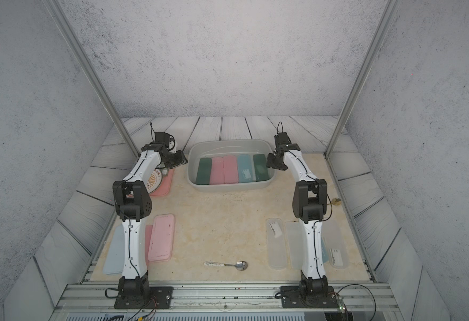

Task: Put the pencil case into the storage box
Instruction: Move the storage box to the center of the board.

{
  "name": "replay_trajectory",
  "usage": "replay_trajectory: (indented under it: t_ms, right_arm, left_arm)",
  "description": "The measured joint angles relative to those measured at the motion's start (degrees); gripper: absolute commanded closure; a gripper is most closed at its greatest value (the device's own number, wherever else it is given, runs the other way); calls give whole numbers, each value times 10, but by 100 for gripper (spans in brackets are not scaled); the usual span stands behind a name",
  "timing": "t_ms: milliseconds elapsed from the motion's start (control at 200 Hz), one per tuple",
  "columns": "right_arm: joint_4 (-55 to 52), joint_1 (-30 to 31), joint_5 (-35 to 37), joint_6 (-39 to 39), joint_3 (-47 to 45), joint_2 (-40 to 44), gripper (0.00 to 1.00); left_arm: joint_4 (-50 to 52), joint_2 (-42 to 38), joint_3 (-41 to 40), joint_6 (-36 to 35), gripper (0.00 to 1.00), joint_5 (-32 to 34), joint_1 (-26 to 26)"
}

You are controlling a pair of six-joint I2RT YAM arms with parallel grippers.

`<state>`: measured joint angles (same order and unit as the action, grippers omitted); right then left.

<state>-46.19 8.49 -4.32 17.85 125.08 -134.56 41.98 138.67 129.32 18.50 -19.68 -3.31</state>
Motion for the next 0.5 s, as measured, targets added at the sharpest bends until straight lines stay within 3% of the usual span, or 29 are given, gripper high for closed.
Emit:
replay_trajectory:
  t_ms: [165, 500]
  right_arm:
    - [-1, 0, 1, -11, 1, -7, 54]
    - [-2, 0, 5, -31, 1, -14, 69]
  left_arm:
    - [-16, 12, 4, 6, 66, -9, -2]
    - [-38, 18, 4, 13, 71, -16, -3]
